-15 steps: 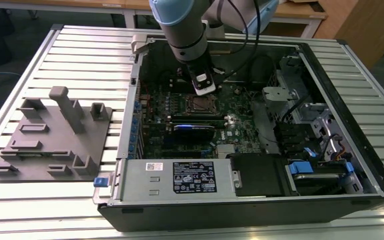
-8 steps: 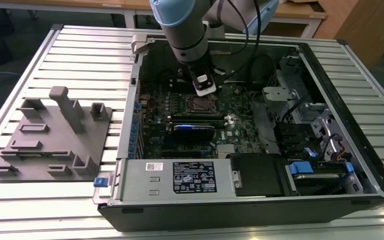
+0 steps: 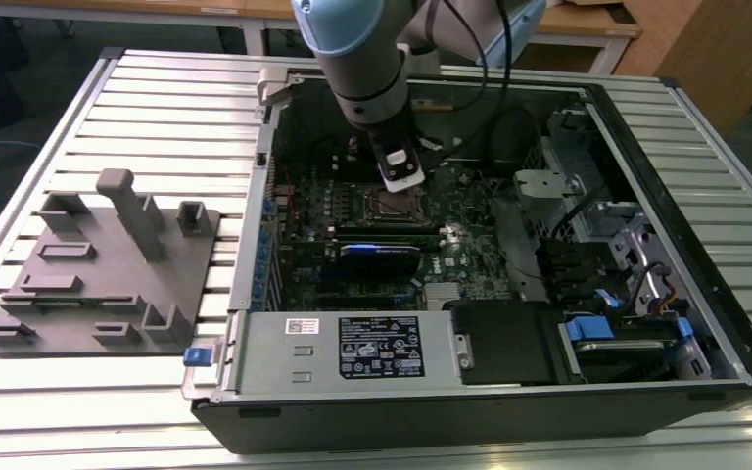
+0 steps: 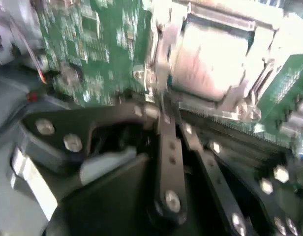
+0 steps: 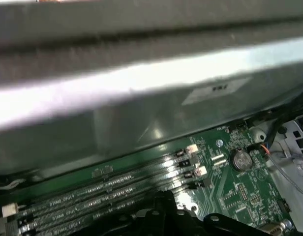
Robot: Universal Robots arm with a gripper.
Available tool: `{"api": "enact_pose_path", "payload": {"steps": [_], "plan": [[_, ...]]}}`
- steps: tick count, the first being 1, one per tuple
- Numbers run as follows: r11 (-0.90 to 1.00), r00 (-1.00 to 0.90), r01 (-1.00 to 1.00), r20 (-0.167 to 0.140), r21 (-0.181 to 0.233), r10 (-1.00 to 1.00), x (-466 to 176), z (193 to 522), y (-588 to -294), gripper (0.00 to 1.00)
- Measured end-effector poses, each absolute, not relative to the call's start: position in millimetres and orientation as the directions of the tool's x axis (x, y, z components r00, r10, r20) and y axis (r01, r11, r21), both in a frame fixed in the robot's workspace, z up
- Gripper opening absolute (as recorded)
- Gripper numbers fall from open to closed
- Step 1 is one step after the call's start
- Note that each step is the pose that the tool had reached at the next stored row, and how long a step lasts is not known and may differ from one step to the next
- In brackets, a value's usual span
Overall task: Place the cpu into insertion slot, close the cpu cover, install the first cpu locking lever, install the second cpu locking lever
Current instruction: 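Install the first cpu locking lever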
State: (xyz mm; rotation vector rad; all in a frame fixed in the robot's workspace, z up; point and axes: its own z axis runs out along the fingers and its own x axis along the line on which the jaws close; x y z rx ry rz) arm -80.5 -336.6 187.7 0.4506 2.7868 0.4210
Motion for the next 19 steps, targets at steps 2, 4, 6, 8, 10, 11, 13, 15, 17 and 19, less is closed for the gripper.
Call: {"api": "enact_pose_path", "payload": {"steps": [2,4,6,8,10,11,13,15,17,19], "plan": [[0.908,-0.910,0.260,-0.231,0.327,0.344,-80.4,186.8,-337.9,0.10],[0.908,-0.910,0.260,-0.231,0.328,0.344,-80.5,186.3,-338.1,0.10],[0.908,-0.910,0.260,-0.231,0.328,0.344,-80.4,186.3,-338.1,0.10],[0.908,-0.910,0.260,-0.231,0.328,0.344,-80.5,187.5,-338.2,0.10],[0.908,-0.910,0.260,-0.231,0.329,0.344,-80.4,190.6,-338.1,0.10],[0.908,-0.910,0.260,-0.231,0.329,0.344,-80.4,192.5,-338.1,0.10],[0.908,-0.910,0.260,-0.231,0.329,0.344,-80.4,195.4,-338.1,0.10],[0.908,-0.910,0.260,-0.231,0.329,0.345,-80.5,195.5,-337.6,0.10],[0.907,-0.910,0.261,-0.230,0.329,0.346,-81.5,195.6,-336.0,0.10],[0.907,-0.909,0.263,-0.230,0.329,0.347,-83.0,195.6,-334.2,0.10]]}}
